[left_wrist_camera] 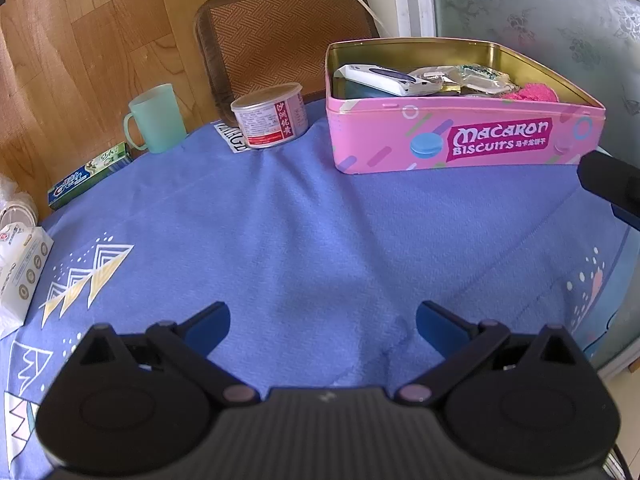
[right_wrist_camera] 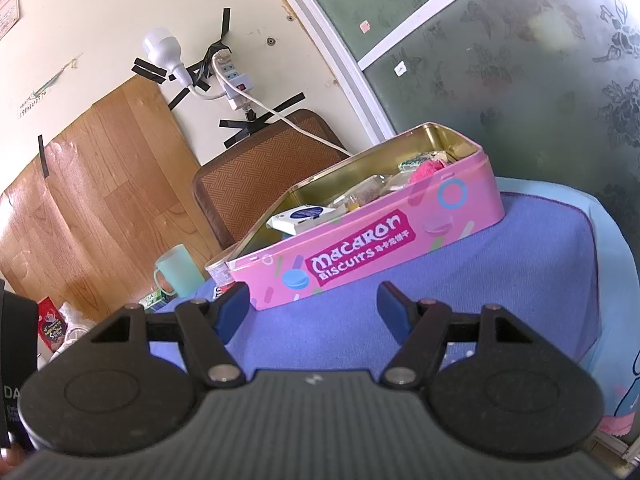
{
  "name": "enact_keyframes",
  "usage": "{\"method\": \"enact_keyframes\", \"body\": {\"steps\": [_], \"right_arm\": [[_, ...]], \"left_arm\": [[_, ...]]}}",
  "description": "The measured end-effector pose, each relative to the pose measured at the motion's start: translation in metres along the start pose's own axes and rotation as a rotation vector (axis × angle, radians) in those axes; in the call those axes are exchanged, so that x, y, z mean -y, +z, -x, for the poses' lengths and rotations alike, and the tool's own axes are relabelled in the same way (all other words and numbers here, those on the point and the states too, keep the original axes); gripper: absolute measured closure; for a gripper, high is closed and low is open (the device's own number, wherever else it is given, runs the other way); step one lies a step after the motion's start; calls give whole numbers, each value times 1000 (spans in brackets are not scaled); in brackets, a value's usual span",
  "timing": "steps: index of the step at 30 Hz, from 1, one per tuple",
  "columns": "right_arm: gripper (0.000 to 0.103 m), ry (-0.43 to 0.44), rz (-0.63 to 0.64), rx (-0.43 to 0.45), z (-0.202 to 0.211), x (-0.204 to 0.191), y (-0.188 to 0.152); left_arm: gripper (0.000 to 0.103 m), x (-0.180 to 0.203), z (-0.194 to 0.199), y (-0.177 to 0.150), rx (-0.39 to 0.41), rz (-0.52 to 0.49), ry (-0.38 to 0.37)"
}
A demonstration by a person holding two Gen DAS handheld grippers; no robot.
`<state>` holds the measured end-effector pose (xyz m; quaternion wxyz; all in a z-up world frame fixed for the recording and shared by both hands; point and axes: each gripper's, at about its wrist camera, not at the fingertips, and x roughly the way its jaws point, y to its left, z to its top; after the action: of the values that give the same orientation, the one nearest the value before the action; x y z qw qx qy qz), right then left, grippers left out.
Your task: Organize soft objects
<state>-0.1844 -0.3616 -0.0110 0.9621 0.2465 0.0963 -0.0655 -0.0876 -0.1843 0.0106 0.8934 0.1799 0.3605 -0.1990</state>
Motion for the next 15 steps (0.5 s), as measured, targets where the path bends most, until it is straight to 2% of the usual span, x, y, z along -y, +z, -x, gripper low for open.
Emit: {"method": "enact_keyframes", "body": {"steps": [15], "right_arm": [[31, 0, -1, -1, -1, 1, 0]], "left_arm": [[0, 1, -1, -1, 1, -2, 1]]}}
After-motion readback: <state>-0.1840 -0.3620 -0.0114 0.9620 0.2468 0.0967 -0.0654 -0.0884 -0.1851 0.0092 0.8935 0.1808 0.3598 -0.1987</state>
